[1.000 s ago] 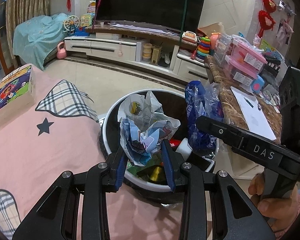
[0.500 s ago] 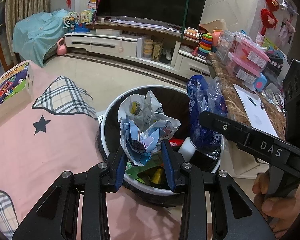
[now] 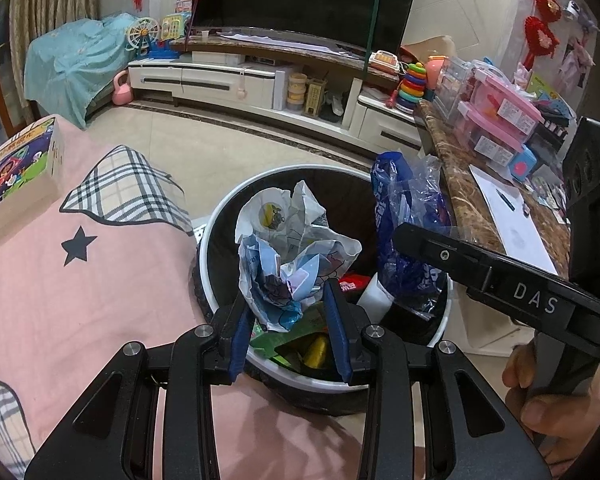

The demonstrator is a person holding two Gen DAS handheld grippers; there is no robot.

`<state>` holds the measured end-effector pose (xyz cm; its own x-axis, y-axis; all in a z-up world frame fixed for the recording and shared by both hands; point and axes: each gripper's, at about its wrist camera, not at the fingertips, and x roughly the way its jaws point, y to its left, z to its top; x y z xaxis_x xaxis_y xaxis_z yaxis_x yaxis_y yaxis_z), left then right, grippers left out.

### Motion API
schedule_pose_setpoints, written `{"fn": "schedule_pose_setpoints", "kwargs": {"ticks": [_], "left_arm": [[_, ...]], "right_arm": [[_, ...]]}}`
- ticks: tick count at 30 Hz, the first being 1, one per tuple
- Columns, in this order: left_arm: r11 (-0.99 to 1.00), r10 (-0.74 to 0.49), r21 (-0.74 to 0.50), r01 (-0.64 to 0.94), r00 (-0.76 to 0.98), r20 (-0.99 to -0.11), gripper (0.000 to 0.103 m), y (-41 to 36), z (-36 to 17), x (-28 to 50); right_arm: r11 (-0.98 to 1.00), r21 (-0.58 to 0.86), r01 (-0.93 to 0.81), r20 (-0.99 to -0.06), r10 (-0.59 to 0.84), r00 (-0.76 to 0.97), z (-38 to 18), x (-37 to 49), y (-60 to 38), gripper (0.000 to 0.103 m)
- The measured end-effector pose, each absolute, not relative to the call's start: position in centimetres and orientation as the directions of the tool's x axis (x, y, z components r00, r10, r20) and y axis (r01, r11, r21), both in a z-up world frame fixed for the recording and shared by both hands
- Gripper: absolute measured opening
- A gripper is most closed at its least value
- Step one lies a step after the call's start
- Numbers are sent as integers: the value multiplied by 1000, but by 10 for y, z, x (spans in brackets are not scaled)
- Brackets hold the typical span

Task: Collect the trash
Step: 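Open both tools to drop the paper and bag into the bin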

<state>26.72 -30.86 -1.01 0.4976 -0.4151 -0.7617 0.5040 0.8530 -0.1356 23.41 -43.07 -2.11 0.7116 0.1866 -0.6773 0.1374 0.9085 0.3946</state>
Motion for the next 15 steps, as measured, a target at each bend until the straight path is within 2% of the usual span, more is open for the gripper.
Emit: {"fn": "schedule_pose_setpoints", "kwargs": {"ticks": [7,9,12,15], "left_arm": [[855,-414,-139,499,496,-763,35,-308,-10,269],[860,-408,-135,493,502,-763,36,-307,-10,269],[865,-400,-129,485,512,-760,43,-304,-8,268],[871,-398,-132,473,522,-754,54,-299,-5,267]], "right_arm": [[907,396,139,-679,187,710,-21,235,-432,43],[904,403,141,-677,191,711,-21,234,-433,48],[896,419,150,-667,192,720,-20,233,-437,57],[894,422,150,-659,188,728,-17,230,-438,59]]}}
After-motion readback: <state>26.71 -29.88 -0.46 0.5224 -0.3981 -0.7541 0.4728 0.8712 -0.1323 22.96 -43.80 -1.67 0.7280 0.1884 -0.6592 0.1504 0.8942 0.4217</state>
